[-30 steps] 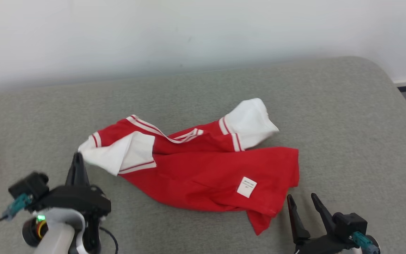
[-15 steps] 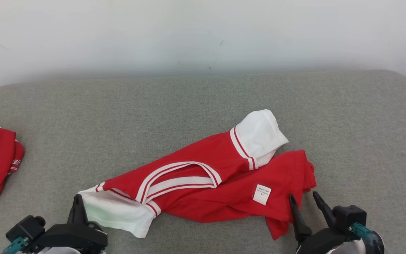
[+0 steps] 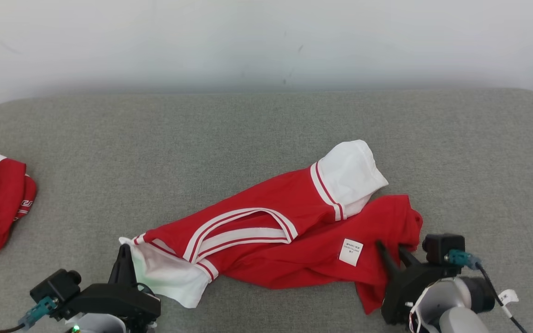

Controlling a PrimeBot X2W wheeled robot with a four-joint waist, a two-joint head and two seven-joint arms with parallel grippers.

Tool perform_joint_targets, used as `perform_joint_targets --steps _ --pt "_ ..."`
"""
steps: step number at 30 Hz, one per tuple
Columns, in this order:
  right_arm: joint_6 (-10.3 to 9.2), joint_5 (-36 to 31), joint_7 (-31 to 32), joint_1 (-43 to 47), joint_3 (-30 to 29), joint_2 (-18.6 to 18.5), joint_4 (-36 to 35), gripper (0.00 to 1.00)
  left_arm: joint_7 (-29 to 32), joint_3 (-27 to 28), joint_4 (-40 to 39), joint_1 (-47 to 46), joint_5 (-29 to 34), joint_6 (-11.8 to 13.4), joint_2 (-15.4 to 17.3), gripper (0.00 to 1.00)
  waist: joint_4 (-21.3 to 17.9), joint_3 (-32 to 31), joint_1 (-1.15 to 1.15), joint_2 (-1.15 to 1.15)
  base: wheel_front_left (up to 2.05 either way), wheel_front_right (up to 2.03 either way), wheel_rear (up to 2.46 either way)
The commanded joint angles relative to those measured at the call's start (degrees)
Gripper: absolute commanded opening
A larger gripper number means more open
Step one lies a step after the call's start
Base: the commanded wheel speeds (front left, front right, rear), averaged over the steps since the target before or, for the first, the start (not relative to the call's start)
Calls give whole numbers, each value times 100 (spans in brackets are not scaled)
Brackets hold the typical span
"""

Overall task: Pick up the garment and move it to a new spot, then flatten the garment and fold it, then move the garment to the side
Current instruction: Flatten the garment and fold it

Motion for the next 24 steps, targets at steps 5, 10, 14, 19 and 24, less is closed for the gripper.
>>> perform_joint_targets --steps 5,10,14,19,24 --pt "7 -464 -232 -369 -331 -12 -209 0 -67 47 -109 -212 41 -49 -60 0 75 102 0 0 0 0 0" --pt "7 -869 -177 -907 -432 -305 -330 0 -124 55 -246 -307 55 -113 -169 0 194 145 0 0 0 0 0" --pt "7 -1067 -204 -1397 -365 -609 -313 0 -132 33 -329 -385 20 -163 -264 0 369 152 0 0 0 0 0" --pt "7 -866 -124 -1763 -163 -743 189 100 -71 -52 -280 -369 17 -172 -331 0 562 156 0 0 0 0 0" --pt "7 -594 123 -1732 -11 -842 670 100 -52 -125 -160 -346 57 -170 -344 100 672 150 0 0 0 0 0"
